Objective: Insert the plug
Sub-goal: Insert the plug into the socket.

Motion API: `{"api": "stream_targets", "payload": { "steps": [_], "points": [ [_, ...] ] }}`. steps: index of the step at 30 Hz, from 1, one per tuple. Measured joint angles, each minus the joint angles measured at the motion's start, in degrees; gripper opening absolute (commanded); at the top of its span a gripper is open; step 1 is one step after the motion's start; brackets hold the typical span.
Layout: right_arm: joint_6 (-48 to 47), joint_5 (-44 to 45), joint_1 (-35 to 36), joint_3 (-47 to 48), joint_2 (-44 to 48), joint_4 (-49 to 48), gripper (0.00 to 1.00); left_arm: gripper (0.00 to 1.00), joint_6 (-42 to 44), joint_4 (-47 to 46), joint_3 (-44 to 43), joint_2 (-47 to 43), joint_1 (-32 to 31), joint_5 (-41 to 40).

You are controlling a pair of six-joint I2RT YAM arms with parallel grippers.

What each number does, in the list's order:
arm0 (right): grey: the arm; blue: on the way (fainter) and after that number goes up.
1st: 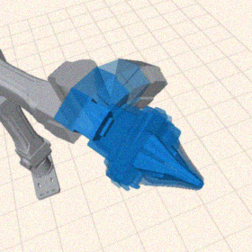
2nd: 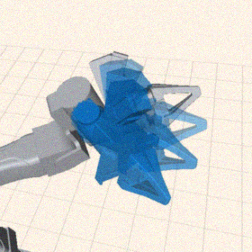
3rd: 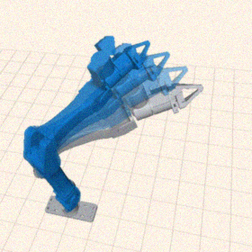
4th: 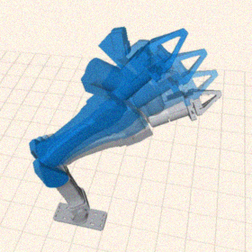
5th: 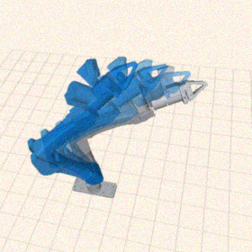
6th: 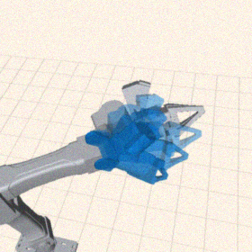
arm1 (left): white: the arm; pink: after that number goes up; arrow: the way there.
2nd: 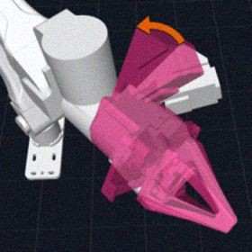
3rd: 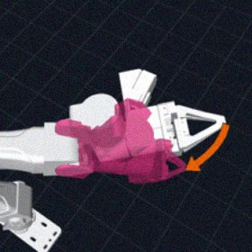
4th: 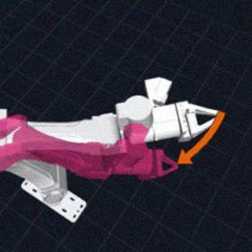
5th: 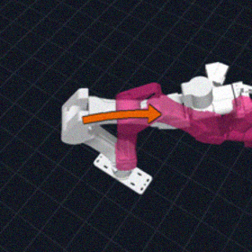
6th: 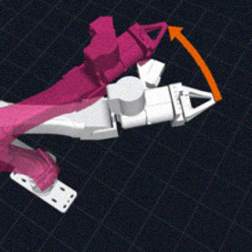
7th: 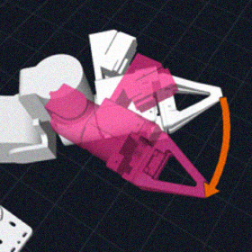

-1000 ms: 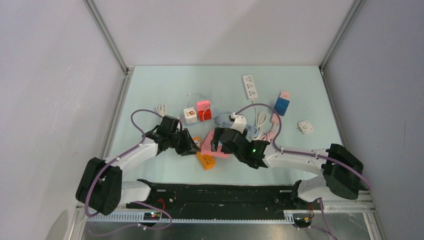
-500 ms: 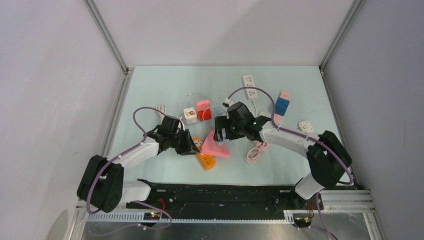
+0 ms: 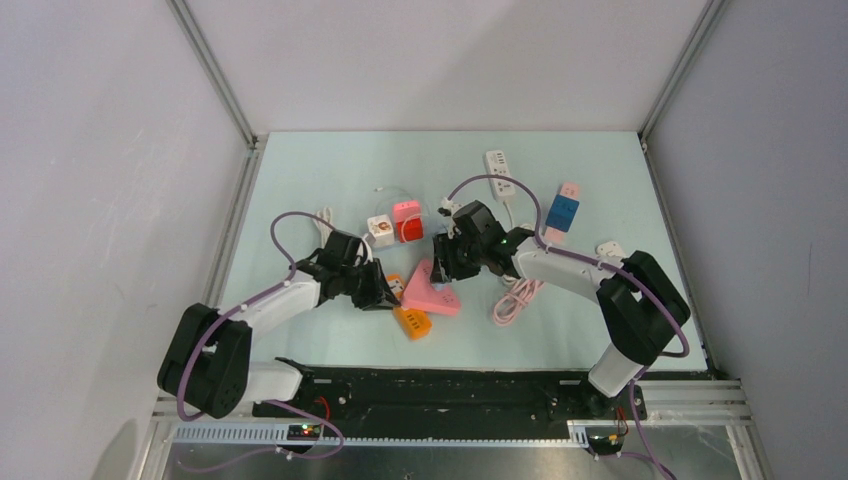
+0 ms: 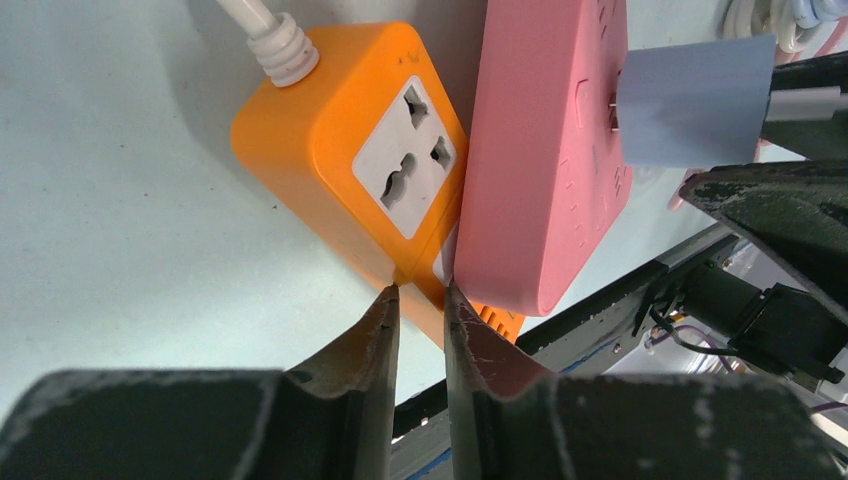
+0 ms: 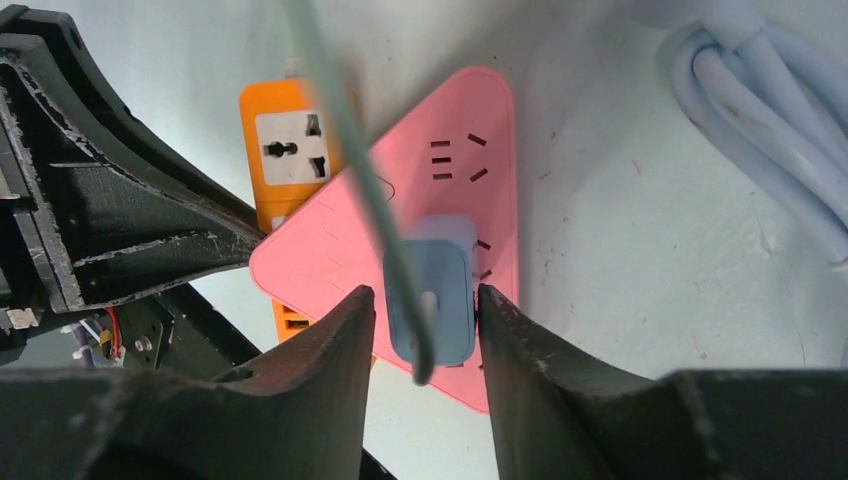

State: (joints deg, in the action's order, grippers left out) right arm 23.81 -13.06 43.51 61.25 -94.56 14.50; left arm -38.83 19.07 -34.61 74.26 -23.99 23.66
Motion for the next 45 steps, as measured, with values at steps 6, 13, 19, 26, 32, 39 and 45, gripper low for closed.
{"api": "stream_targets", "payload": {
  "steps": [6, 13, 19, 26, 32, 39, 45],
  "points": [
    [-0.68, -1.22, -0.42, 0.52, -0.96, -0.85, 0.39, 0.25, 0.9, 0.9, -0.9, 0.83, 0.0, 0.24],
    [-2.36, -0.37, 0.33, 1.16, -2.99, -1.01, 0.47, 0.25, 1.4, 1.14, -1.31, 1.4, 0.0, 0.57],
    [-2.93, 0.98, 1.03, 1.14, -4.55, -0.57, 0.02, 0.24, 1.46, 1.18, -1.31, 1.46, 0.07, 0.61],
    [-2.6, 1.01, 1.07, 0.74, -4.55, -1.38, 0.0, 0.24, 1.46, 1.09, -1.36, 1.62, 0.07, 0.81],
    [-2.47, 0.7, 1.07, -0.83, -4.48, -4.37, 0.0, 0.23, 1.81, 1.27, -1.53, 2.23, 0.33, 1.29],
    [-2.67, 0.79, 1.46, -2.32, -4.74, -8.46, 0.0, 0.22, 1.84, 1.81, -1.53, 2.58, 0.48, 2.03],
    [-2.6, 1.88, 1.88, -1.55, -4.81, -7.61, 0.55, 0.22, 1.84, 2.03, -1.6, 2.6, 0.5, 2.05]
  ]
}}
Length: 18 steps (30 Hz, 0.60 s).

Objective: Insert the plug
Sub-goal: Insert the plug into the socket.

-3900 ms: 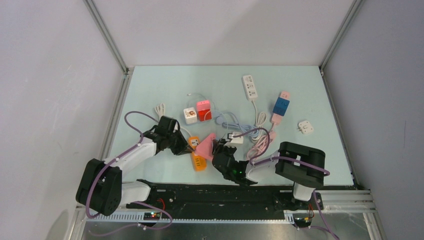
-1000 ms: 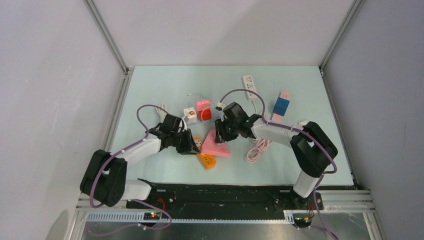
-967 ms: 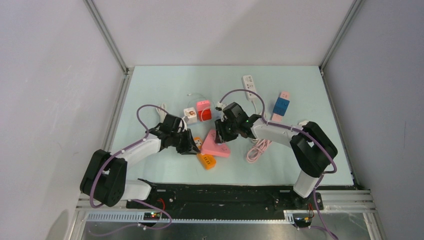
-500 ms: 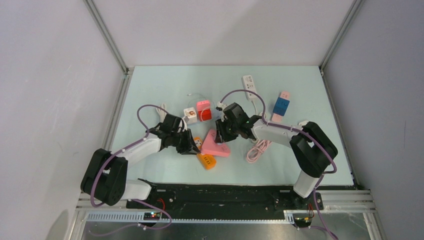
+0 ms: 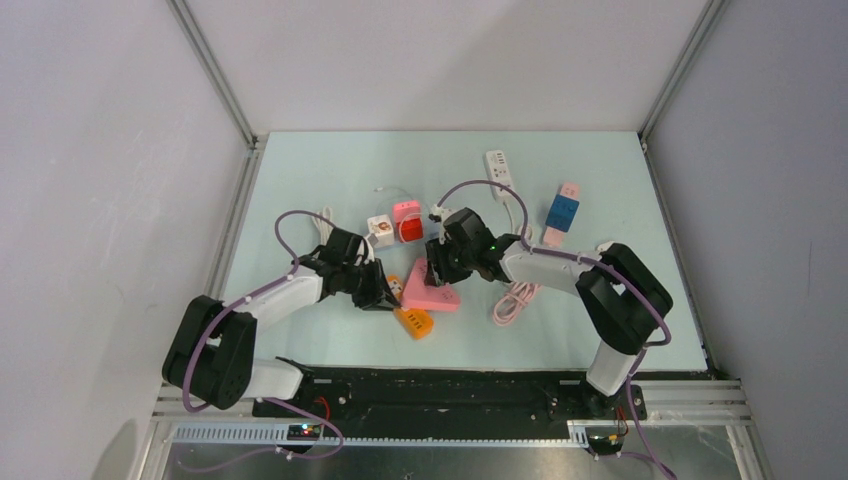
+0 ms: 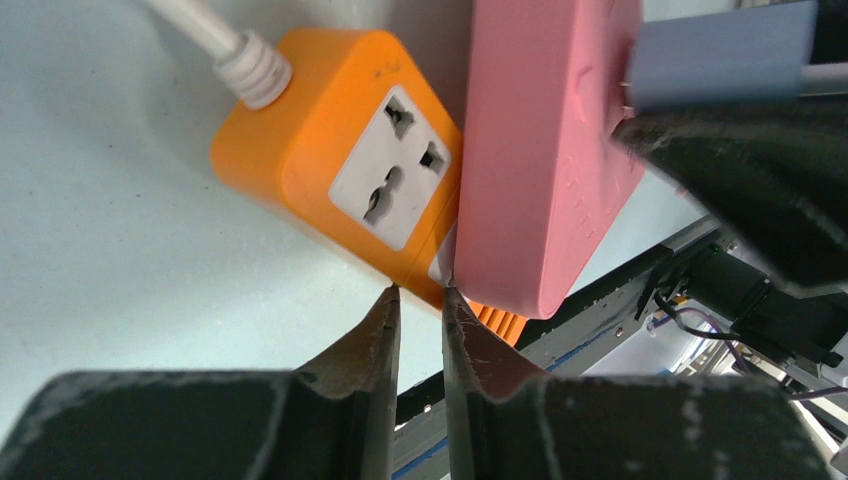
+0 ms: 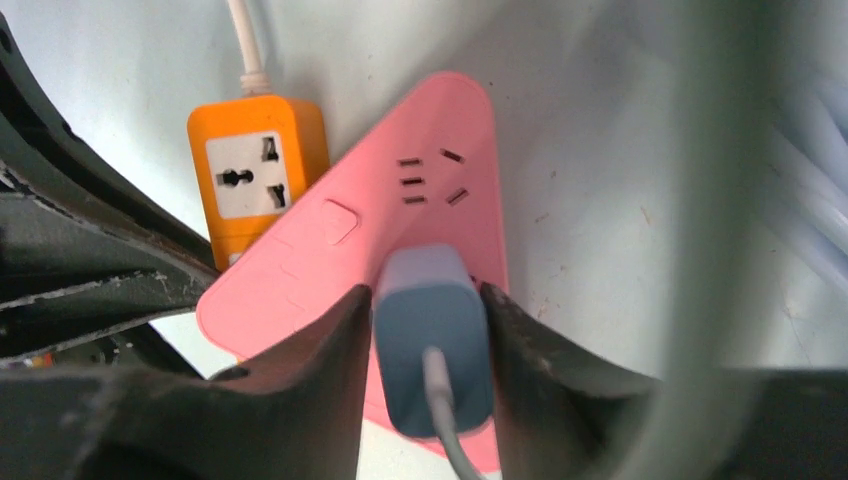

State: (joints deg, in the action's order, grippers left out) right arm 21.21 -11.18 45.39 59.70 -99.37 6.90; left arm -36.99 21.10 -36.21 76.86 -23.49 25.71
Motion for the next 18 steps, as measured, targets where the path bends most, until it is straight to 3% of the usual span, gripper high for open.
{"api": "stream_targets", "payload": {
  "steps": [3, 7, 11, 18],
  "points": [
    [1.07, 0.83, 0.76, 2.03, -0.76, 2.38, 0.68, 0.22, 0.04, -0.33, -0.07, 0.0, 0.0, 0.0],
    [1.4, 0.63, 1.09, 4.9, -0.92, 6.75, 0.71, 0.22, 0.04, -0.42, -0.09, 0.0, 0.0, -0.09],
    [1.7, 0.24, 0.74, 7.26, -0.92, 9.51, 0.67, 0.22, 0.02, -0.42, -0.09, 0.0, -0.02, -0.24],
    [2.23, -0.9, -0.94, 8.28, -0.92, 11.91, 0.49, 0.22, 0.02, -0.42, -0.09, -0.02, -0.02, -0.31]
  ]
}}
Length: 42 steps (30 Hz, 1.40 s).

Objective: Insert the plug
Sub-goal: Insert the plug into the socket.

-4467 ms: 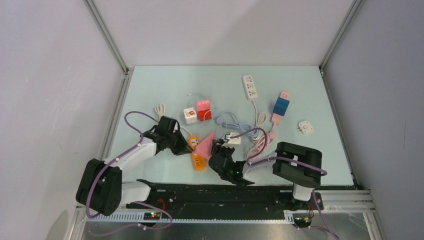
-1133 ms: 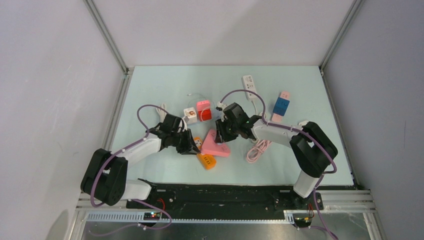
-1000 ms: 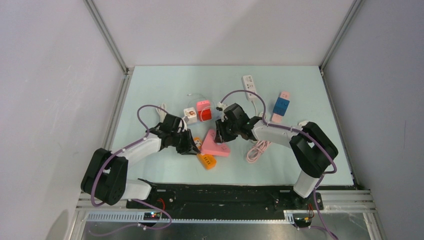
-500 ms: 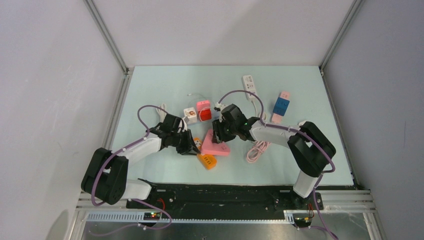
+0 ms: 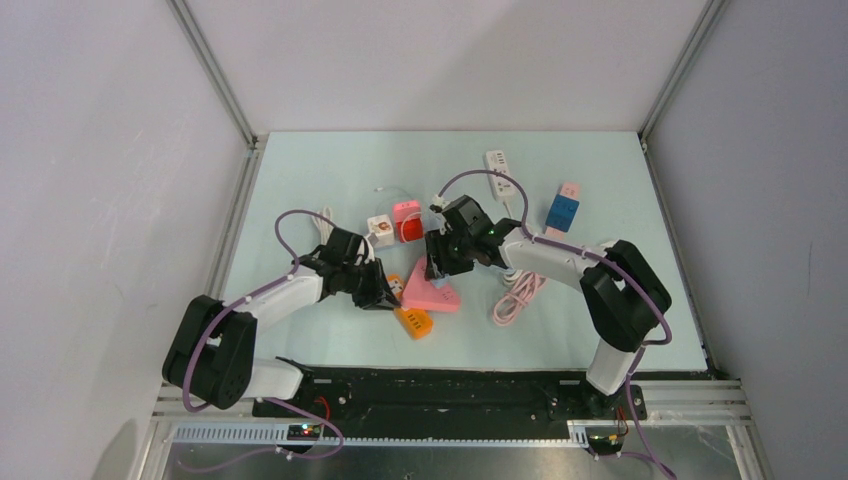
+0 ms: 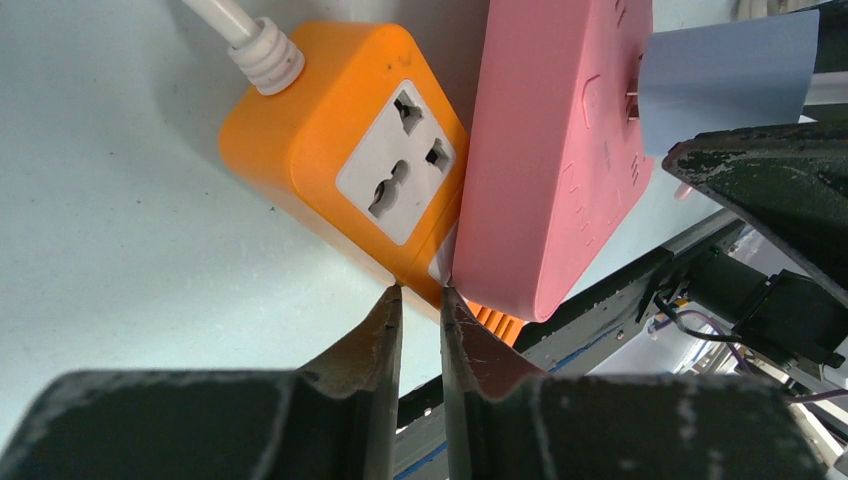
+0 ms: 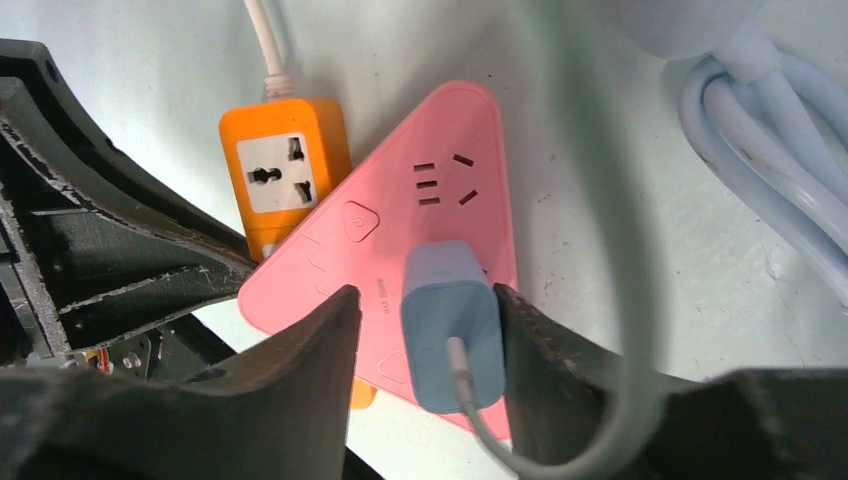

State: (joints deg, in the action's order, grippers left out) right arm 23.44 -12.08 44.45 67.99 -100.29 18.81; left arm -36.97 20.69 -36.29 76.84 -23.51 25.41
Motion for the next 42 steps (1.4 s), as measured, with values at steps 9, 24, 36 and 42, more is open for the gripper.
{"api": "stream_targets", "payload": {
  "steps": [9, 24, 36, 42],
  "points": [
    [-2.75, 0.35, 0.02, 1.01, -0.02, 3.21, 0.0, 0.19, 0.11, -0.13, 0.0, 0.0, 0.0, -0.28],
    [-2.56, 7.61, 3.34, -5.51, 2.19, -5.6, 0.0, 0.08, 0.11, 0.44, -0.61, 0.13, 0.02, 0.22],
    [1.62, 10.34, 4.24, -14.84, 2.67, -22.51, 0.0, 0.05, 0.13, 2.21, -1.25, 0.44, 0.35, 0.33],
    [2.49, 10.34, 4.24, -18.62, 3.08, -29.79, 0.08, 0.1, 0.13, 2.58, -1.33, 0.44, 0.39, 0.33]
  ]
}}
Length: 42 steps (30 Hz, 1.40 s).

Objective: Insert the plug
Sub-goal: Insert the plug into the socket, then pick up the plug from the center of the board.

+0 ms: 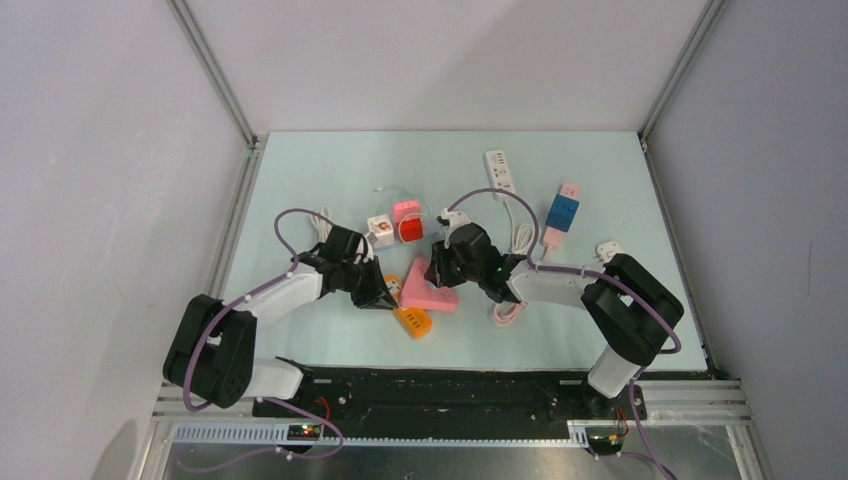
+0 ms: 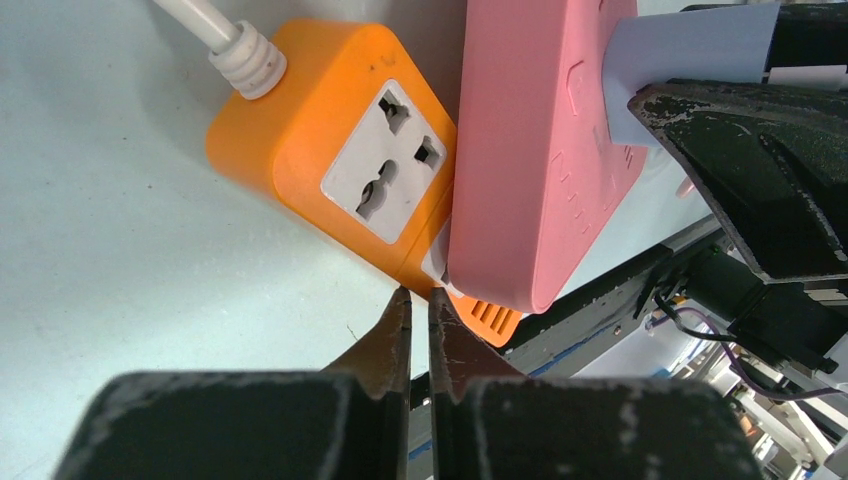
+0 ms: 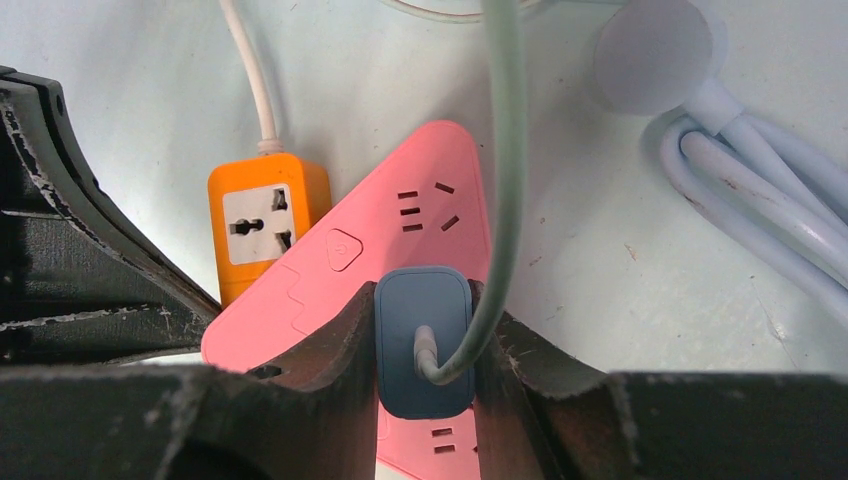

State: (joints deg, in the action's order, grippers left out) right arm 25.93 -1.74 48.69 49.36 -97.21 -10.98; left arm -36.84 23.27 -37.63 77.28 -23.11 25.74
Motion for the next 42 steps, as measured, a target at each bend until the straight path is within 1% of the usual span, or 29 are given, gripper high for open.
{"api": "stream_targets", "payload": {
  "steps": [1, 2, 4, 7, 9, 10, 11, 12, 14, 16, 18, 25, 30, 31, 34, 36, 37, 38, 39, 40, 41, 42],
  "points": [
    [0.07, 0.0, 0.0, -0.2, 0.0, -0.5, 0.13, 0.1, 0.0, 0.02, -0.02, 0.0, 0.0, 0.0],
    [0.13, 0.02, 0.0, -0.22, 0.04, -0.52, 0.24, 0.12, 0.0, 0.02, -0.02, 0.0, 0.0, 0.0],
    [0.28, 0.24, 0.0, 0.15, 0.52, 0.2, 0.35, 0.14, 0.0, 0.07, -0.07, -0.02, 0.0, -0.07],
    [0.57, 0.42, 0.0, 2.47, 1.01, 4.22, 0.4, 0.17, 0.02, 0.26, -0.2, -0.13, 0.0, -0.5],
    [1.16, 0.63, 0.02, 4.74, 0.96, 8.83, 0.5, 0.19, 0.07, 0.46, -0.5, -0.15, -0.02, -1.01],
    [1.64, 0.39, 0.02, 6.36, 0.79, 12.48, 0.59, 0.2, 0.09, 0.42, -0.79, -0.15, -0.02, -1.31],
    [2.05, 0.26, 0.13, 7.69, 0.55, 15.3, 0.63, 0.2, 0.24, 0.44, -1.27, -0.15, -0.07, -1.6],
    [2.45, 0.13, 0.26, 8.83, 0.37, 17.4, 0.76, 0.21, 0.35, 0.46, -1.66, -0.15, -0.13, -1.81],
    [2.89, -0.17, 0.37, 11.82, 0.13, 22.18, 0.96, 0.22, 0.44, 0.52, -2.78, -0.22, -0.13, -2.4],
    [3.72, -0.33, 0.37, 14.56, 0.13, 25.7, 0.99, 0.22, 0.44, 0.5, -4.0, -0.68, -0.13, -3.19],
    [4.17, -0.39, 0.2, 16.24, 0.28, 27.5, 0.99, 0.23, 0.44, 0.52, -4.98, -1.95, -0.13, -4.07],
    [7.28, 1.4, -1.44, 16.76, 4.63, 35.32, 0.99, 0.24, 1.03, 2.36, -6.45, -7.8, -0.13, -7.78],
    [9.4, 7.23, -2.75, 16.76, 12.5, 42.84, 0.94, 0.28, 2.21, 5.35, -6.84, -11.1, -0.13, -10.75],
    [9.73, 9.18, -3.13, 16.76, 14.78, 44.35, 0.92, 0.3, 2.43, 5.92, -6.97, -12.07, -0.13, -11.43],
    [10.88, 14.56, -5.7, 16.79, 21.4, 48.3, 0.91, 0.36, 3.1, 7.21, -7.56, -15.37, -0.13, -13.09],
    [11.87, 18.14, -9.62, 16.79, 25.55, 50.82, 0.92, 0.43, 3.74, 7.82, -8.28, -17.57, -0.13, -14.08],
    [12.33, 19.43, -12.5, 16.79, 27.26, 51.95, 0.93, 0.49, 3.98, 7.87, -8.55, -18.32, -0.13, -14.4],
    [13.0, 20.72, -15.78, 16.76, 28.74, 53.09, 0.94, 0.53, 4.31, 8.07, -8.94, -19.26, -0.13, -14.99],
    [13.42, 21.86, -18.88, 16.72, 29.81, 53.94, 0.96, 0.62, 4.63, 8.17, -9.31, -20.15, -0.11, -15.43],
    [13.86, 22.67, -22.91, 16.37, 30.91, 54.49, 0.96, 0.67, 5.01, 8.31, -9.6, -20.83, -0.11, -15.85],
    [14.36, 23.37, -26.45, 15.85, 31.85, 54.93, 0.96, 0.79, 5.29, 8.55, -9.99, -21.62, -0.09, -16.63],
    [14.69, 23.58, -30.69, 14.97, 32.72, 55.21, 0.96, 0.86, 5.73, 8.81, -10.25, -22.23, -0.04, -17.05]
  ]
}}
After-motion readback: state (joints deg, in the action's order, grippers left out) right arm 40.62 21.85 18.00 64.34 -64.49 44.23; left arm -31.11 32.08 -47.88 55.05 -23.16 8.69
